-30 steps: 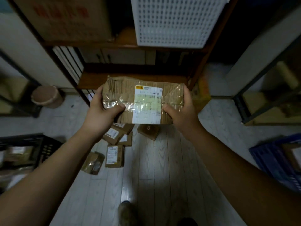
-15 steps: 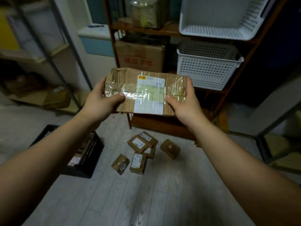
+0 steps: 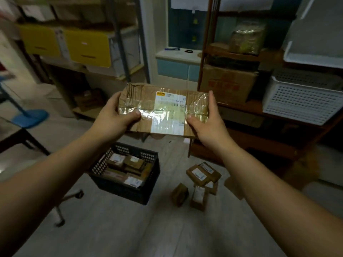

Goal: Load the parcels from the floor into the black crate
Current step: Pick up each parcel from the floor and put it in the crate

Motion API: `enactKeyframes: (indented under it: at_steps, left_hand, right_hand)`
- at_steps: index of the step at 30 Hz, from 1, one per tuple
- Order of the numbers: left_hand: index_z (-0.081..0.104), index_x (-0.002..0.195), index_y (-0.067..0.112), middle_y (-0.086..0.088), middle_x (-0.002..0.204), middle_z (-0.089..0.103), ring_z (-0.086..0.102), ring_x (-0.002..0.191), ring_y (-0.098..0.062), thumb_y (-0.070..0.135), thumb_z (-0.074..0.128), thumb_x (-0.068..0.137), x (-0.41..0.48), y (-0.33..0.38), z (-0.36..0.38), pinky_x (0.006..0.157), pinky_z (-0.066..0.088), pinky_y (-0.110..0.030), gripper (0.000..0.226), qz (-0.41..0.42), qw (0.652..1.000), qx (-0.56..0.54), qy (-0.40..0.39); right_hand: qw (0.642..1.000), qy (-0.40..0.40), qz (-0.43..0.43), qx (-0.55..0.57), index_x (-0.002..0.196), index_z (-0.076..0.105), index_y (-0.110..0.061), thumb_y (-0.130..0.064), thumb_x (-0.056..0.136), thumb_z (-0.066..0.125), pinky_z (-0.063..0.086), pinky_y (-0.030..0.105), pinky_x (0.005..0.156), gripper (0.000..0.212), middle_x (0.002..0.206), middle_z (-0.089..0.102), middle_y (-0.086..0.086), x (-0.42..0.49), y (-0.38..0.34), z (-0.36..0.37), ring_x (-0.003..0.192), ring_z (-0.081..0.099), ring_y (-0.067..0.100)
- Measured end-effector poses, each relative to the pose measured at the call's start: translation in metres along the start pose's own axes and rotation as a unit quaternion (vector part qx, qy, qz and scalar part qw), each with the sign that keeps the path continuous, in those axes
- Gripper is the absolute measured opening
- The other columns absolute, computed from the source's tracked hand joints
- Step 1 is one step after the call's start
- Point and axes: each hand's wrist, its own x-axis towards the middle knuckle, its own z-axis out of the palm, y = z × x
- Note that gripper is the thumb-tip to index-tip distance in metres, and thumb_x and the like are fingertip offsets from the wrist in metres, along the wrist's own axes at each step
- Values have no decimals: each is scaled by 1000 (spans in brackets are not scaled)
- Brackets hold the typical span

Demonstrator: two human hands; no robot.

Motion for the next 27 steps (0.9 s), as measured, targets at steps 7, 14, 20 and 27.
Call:
enactKeyframes:
  at_steps: [7, 14, 20, 27]
  left_hand:
    - [44, 128, 37, 6, 115, 63, 67, 96, -15, 18, 70, 79, 29, -37, -107, 76, 57, -39, 59, -49, 999, 10, -2]
    - [42, 123, 42, 6, 114, 60, 66, 99, -20, 14, 64, 84, 97, -91, -150, 80, 56, -46, 53, -103, 994, -11, 24]
    - [39, 124, 40, 4, 116, 58, 67, 93, -18, 13, 62, 86, 185, -143, -190, 62, 57, -34, 53, -155, 987, 0, 32]
    - [30, 133, 35, 9, 105, 56, 64, 88, -16, 12, 69, 80, 267, -199, -215, 52, 54, -24, 69, -209, 978, 25, -6]
  right_hand:
    - [999, -32, 38, 13, 147, 0, -43, -28, 85, 66, 41, 46, 104, 91, 152, 29, -1, 21, -20, 112, 131, 41, 22]
    - [997, -56, 58, 9, 147, -2, -43, -31, 85, 66, 48, 44, 97, 93, 144, 38, -3, 94, 0, 189, 119, 51, 18]
    - [993, -83, 85, 10, 146, -5, -42, -39, 83, 65, 39, 44, 105, 95, 149, 31, 1, 182, 38, 270, 130, 40, 20]
    - [990, -65, 121, -24, 144, -11, -44, -43, 72, 74, 43, 37, 102, 111, 152, 16, -3, 237, 70, 330, 128, 39, 19]
